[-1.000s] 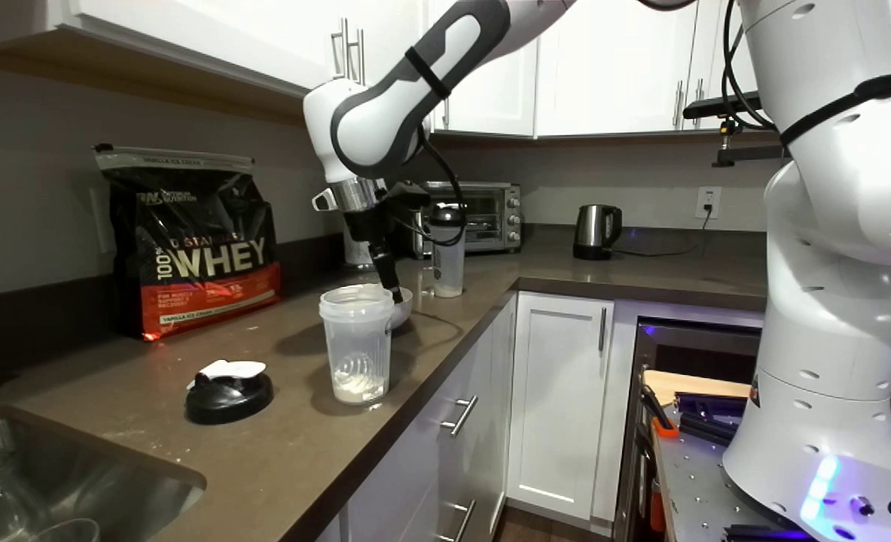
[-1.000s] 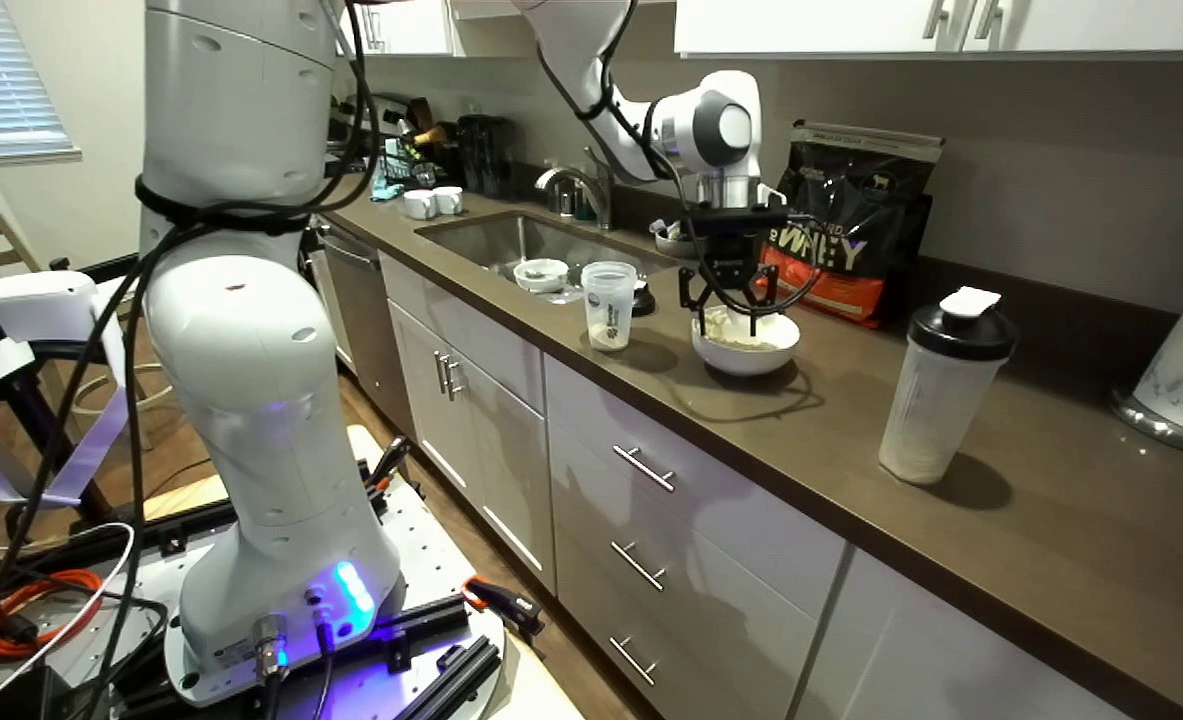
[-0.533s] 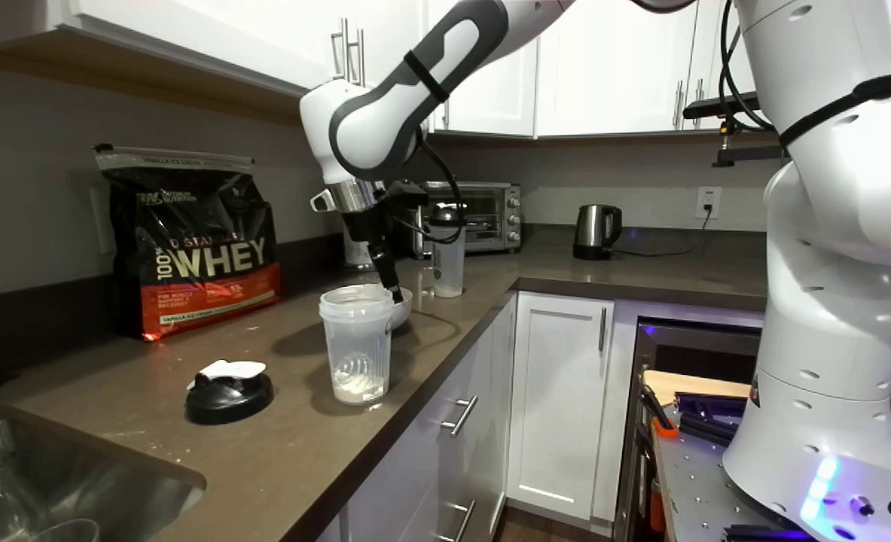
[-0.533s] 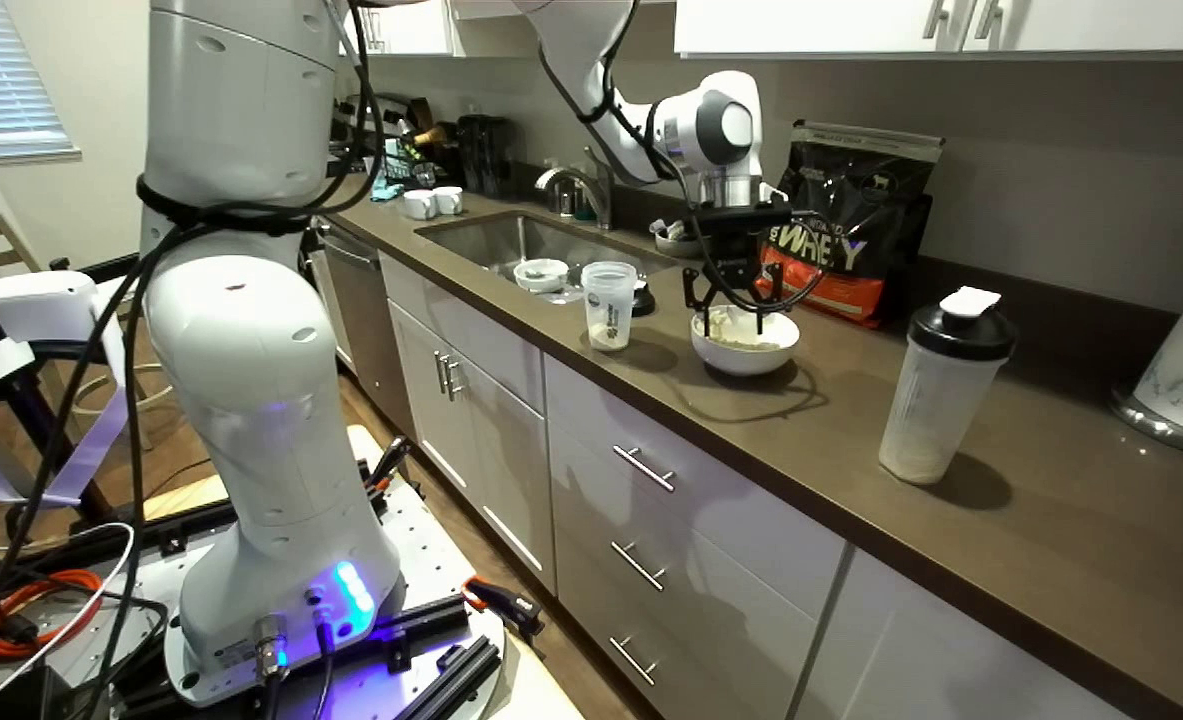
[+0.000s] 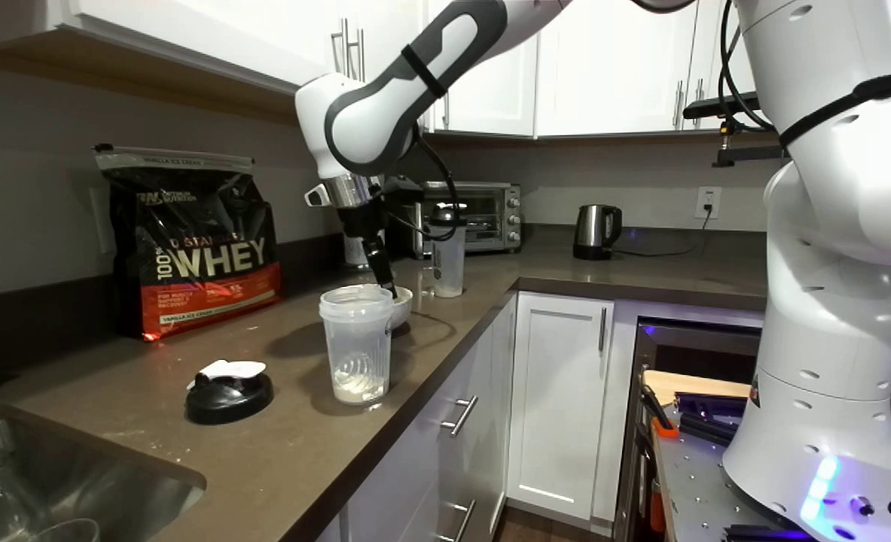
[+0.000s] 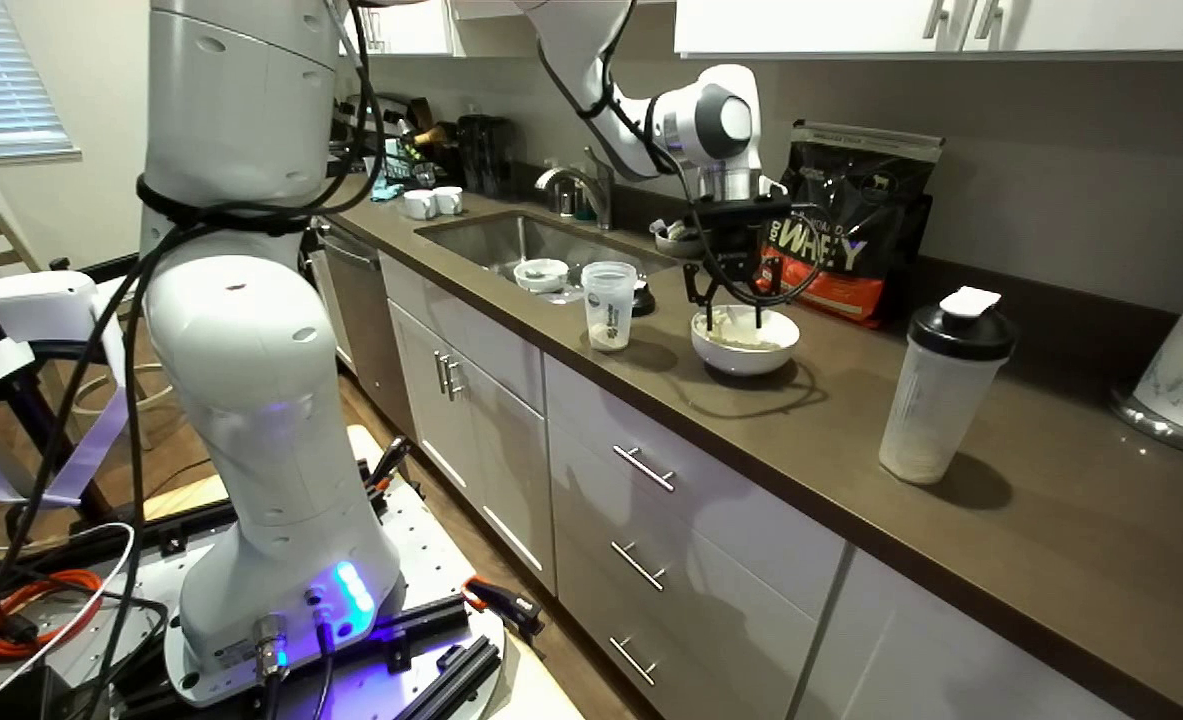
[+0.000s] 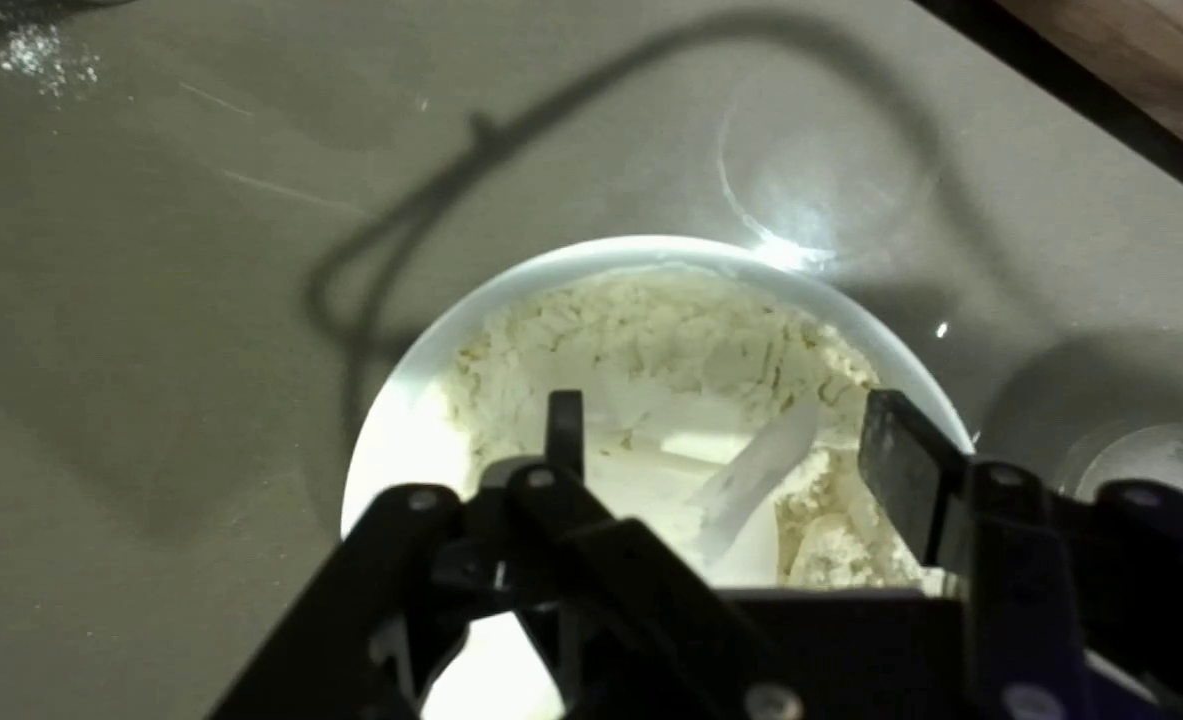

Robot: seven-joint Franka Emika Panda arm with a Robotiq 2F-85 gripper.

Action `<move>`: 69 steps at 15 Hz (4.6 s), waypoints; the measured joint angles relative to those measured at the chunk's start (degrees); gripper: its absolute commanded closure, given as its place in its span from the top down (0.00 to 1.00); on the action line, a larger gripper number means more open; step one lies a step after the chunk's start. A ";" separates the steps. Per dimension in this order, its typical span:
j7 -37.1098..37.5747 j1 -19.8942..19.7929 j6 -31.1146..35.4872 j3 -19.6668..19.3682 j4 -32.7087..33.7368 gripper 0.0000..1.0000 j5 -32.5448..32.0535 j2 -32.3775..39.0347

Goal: Put one scoop of powder from the white bowl into the clear bottle on the left

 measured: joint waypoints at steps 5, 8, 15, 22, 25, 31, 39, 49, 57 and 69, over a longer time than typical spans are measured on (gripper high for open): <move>0.00 0.00 -0.01 0.23 0.52 0.36 0.00 0.00; 0.00 0.00 -0.07 0.23 0.52 0.41 0.00 0.00; 0.00 0.00 -1.02 0.23 1.22 0.28 0.00 0.00; 0.00 0.00 -1.75 0.23 2.00 0.00 0.00 0.01; 0.00 0.00 -1.82 0.28 2.00 0.01 0.00 0.08; 0.00 0.00 -2.05 0.48 2.00 0.01 0.00 0.02; 0.00 -0.08 -2.53 0.47 2.00 0.01 0.00 -1.90; 0.00 -0.11 0.27 0.32 1.99 0.01 -0.89 -1.60; 0.02 -0.11 2.85 -0.03 1.91 0.01 -4.42 -1.71; 6.76 0.15 22.18 -1.85 -5.71 0.01 -21.29 -1.41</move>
